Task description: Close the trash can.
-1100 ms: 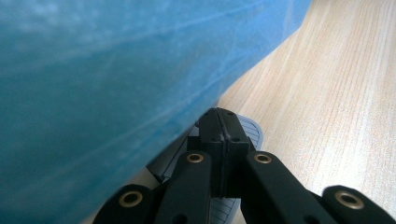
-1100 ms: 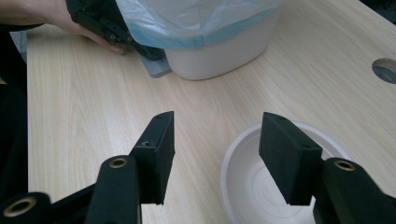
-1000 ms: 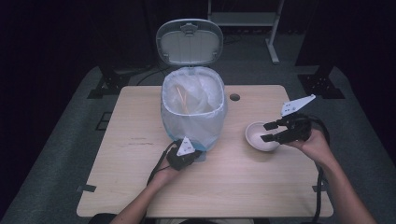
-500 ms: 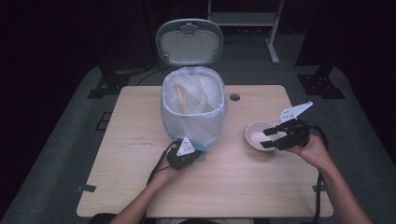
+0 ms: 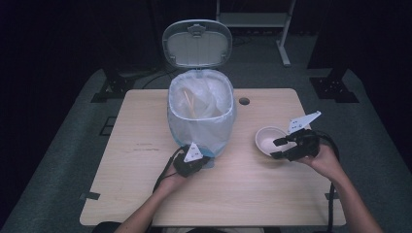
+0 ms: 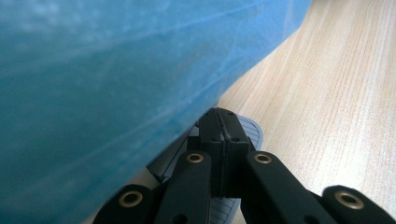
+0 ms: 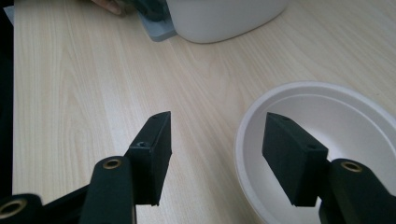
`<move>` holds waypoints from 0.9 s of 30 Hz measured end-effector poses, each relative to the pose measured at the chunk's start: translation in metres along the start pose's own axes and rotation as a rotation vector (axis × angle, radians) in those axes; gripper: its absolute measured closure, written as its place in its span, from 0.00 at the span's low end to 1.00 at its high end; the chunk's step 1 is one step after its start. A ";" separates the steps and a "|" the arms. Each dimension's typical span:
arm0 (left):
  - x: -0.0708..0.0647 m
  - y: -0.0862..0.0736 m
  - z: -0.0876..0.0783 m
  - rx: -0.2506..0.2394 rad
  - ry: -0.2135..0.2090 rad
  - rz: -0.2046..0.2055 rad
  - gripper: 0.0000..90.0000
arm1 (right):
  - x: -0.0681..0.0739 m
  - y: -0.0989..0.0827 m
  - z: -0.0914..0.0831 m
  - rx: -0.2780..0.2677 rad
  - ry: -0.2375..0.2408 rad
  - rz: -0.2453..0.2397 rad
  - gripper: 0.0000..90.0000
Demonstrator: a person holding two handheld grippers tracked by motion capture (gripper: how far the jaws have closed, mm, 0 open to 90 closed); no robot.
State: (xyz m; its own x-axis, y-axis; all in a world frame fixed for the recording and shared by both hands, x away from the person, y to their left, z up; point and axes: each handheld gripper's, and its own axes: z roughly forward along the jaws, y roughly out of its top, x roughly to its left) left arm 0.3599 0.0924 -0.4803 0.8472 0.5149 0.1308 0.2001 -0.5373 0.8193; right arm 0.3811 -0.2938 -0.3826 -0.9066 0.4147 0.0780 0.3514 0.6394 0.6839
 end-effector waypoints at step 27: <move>0.000 0.000 0.000 0.004 0.001 0.009 1.00 | -0.010 -0.018 0.020 0.052 -0.007 0.014 0.45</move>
State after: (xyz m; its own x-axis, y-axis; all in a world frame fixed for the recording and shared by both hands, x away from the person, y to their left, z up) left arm 0.3601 0.0927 -0.4801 0.8485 0.5108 0.1387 0.1943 -0.5444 0.8160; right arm 0.3884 -0.2965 -0.4101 -0.9000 0.4280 0.0824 0.3758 0.6663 0.6441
